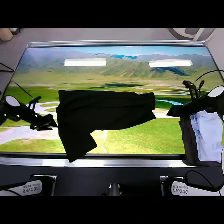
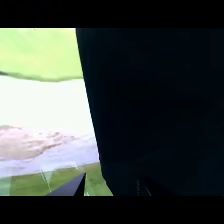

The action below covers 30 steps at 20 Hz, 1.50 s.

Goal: Fold the shirts.

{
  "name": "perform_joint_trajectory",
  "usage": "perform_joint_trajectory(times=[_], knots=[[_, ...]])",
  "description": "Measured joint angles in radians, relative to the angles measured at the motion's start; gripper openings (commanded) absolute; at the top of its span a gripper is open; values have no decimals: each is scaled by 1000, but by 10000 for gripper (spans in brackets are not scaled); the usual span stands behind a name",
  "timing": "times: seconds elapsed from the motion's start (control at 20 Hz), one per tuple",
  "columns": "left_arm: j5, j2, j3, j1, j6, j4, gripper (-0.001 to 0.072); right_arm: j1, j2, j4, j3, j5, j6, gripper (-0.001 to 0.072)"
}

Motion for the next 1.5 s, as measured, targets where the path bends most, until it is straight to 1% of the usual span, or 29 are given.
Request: perform_joint_trajectory(times=[0.1, 0.15, 0.2, 0.25, 0.3, 0.35, 0.45, 0.65, 0.75, 0.8, 0.9, 0.95, 1.15, 1.25, 1.4, 1.5], knots=[[40, 6, -57, 6, 13, -14, 391, 2, -26, 19, -4, 34, -11, 443], [56, 8, -76, 6, 19, -32, 390, 7, -39, 27, -5, 43, -18, 475], [74, 6, -90, 4, 23, -43, 389, 16, -52, 37, -6, 55, -20, 490], [97, 5, -100, 3, 26, -54, 386, 25, -66, 40, -6, 56, -23, 490], [119, 3, -107, -3, 26, -60, 362, 35, -81, 44, -6, 56, -25, 490], [137, 1, -112, -11, 27, -69, 282, 47, -96, 45, -6, 52, -26, 490], [175, -1, -118, -31, 26, -77, 22, 73, -122, 58, -7, 34, -27, 490], [230, -1, -122, -68, 14, -85, 27, 117, -164, 79, -7, -30, -27, 490], [245, 2, -122, -76, 10, -86, 27, 133, -184, 91, -7, -76, -7, 486], [251, 5, -122, -77, 10, -87, 27, 137, -192, 101, -6, -84, 3, 432], [256, 16, -122, -81, 9, -87, 27, 143, -208, 121, -6, -124, 22, 198], [259, 23, -121, -82, 8, -87, 27, 145, -214, 124, -7, -145, 29, 16], [258, 72, -64, -83, 7, -87, 25, 150, -214, 143, 16, -173, 55, 16], [249, 129, 21, -83, -2, -85, 25, 149, -171, 154, 69, -132, 17, 16], [251, 257, 261, -83, -32, -84, 25, 150, -8, 122, 221, -84, -26, 17], [267, 350, 482, -83, -55, -70, 25, 150, 154, 33, 357, -106, 3, 17]])
